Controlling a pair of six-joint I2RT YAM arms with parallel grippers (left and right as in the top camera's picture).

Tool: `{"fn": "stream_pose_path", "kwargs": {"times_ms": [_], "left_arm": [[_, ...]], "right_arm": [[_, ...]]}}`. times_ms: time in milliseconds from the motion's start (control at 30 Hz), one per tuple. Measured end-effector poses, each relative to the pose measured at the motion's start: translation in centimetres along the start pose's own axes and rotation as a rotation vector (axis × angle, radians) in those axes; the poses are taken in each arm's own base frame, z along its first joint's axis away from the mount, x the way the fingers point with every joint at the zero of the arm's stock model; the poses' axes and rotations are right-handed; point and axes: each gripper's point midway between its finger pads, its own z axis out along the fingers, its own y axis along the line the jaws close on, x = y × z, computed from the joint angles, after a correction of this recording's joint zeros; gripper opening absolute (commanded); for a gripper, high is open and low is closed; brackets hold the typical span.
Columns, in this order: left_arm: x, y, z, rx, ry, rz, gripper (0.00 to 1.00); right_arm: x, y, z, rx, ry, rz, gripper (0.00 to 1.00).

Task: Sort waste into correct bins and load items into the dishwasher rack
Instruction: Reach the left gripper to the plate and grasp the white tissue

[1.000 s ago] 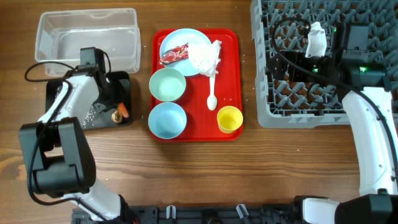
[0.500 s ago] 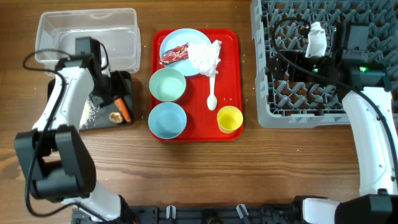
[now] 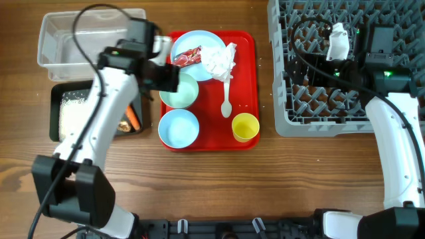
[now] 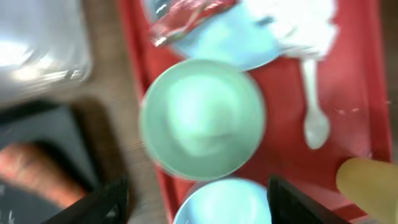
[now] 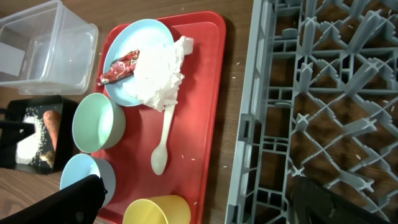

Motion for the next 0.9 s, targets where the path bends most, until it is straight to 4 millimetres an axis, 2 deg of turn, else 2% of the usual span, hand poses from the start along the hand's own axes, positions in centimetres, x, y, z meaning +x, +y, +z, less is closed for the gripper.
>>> {"fn": "stream_pose_path", "kwargs": {"times_ms": [67, 200, 333, 400, 467, 567, 633, 700, 800, 833, 900], "left_arm": [[-1.2, -2.3, 0.1, 0.025, -0.052, 0.060, 0.77], [-3.8, -5.7, -0.1, 0.068, -0.172, 0.091, 0.78], [-5.0, -6.2, -0.7, 0.076, -0.208, 0.053, 0.79], [-6.6, -6.5, -2.1, 0.081, -0.255, 0.046, 0.81], [-9.1, -7.0, -3.8, 0.091, -0.320, 0.047, 0.85], [-12.1, -7.4, -4.1, 0.099, -0.371, 0.047, 0.89], [-13.5, -7.6, -1.5, 0.097, -0.350, 0.053, 0.91], [-13.4, -7.7, 2.0, 0.091, -0.296, 0.065, 0.92], [-10.7, -8.2, 9.2, 0.079, -0.151, 0.114, 0.94], [-9.7, -8.6, 11.0, 0.079, -0.112, 0.136, 0.94], [-8.8, -9.1, 12.4, 0.081, -0.081, 0.157, 0.95]], "right_arm": [[0.0, 0.0, 0.0, 0.000, 0.000, 0.001, 1.00], [0.0, 0.0, 0.0, 0.000, 0.000, 0.000, 1.00], [0.0, 0.0, 0.0, 0.000, 0.000, 0.000, 1.00], [0.0, 0.0, 0.0, 0.000, 0.000, 0.000, 1.00], [0.0, 0.0, 0.0, 0.000, 0.000, 0.000, 1.00], [0.0, 0.0, 0.0, 0.000, 0.002, 0.001, 0.99], [0.2, 0.0, 0.0, 0.000, 0.006, 0.004, 1.00], [0.2, 0.0, 0.0, 0.001, 0.010, 0.006, 0.99], [0.4, 0.0, 0.0, 0.001, 0.017, 0.009, 1.00], [0.4, 0.0, 0.0, 0.001, 0.017, 0.009, 0.99], [0.4, 0.0, 0.0, 0.001, 0.017, 0.009, 0.99]]}}
